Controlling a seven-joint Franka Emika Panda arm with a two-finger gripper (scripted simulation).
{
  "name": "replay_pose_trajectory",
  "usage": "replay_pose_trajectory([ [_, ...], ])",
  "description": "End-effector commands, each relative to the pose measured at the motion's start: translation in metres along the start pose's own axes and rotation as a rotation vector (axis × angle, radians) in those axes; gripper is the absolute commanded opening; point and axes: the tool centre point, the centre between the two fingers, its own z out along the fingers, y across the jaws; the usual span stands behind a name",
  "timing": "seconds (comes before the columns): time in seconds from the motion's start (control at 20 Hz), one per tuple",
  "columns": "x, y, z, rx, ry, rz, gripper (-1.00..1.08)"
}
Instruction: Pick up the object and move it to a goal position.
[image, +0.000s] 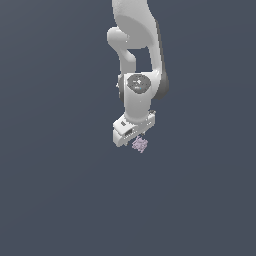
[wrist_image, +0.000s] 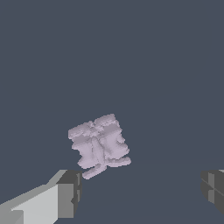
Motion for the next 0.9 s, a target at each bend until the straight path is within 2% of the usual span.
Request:
replay_pose_trajectory([
  [0.0,0.001,-0.008,0.005,-0.002,0.001,-0.085,1.0],
  [0.45,0.005,-0.029,0.018,-0.004,0.004,-0.289,1.0],
  [0.85,0.005,-0.035,0.021,-0.004,0.006,-0.348,1.0],
])
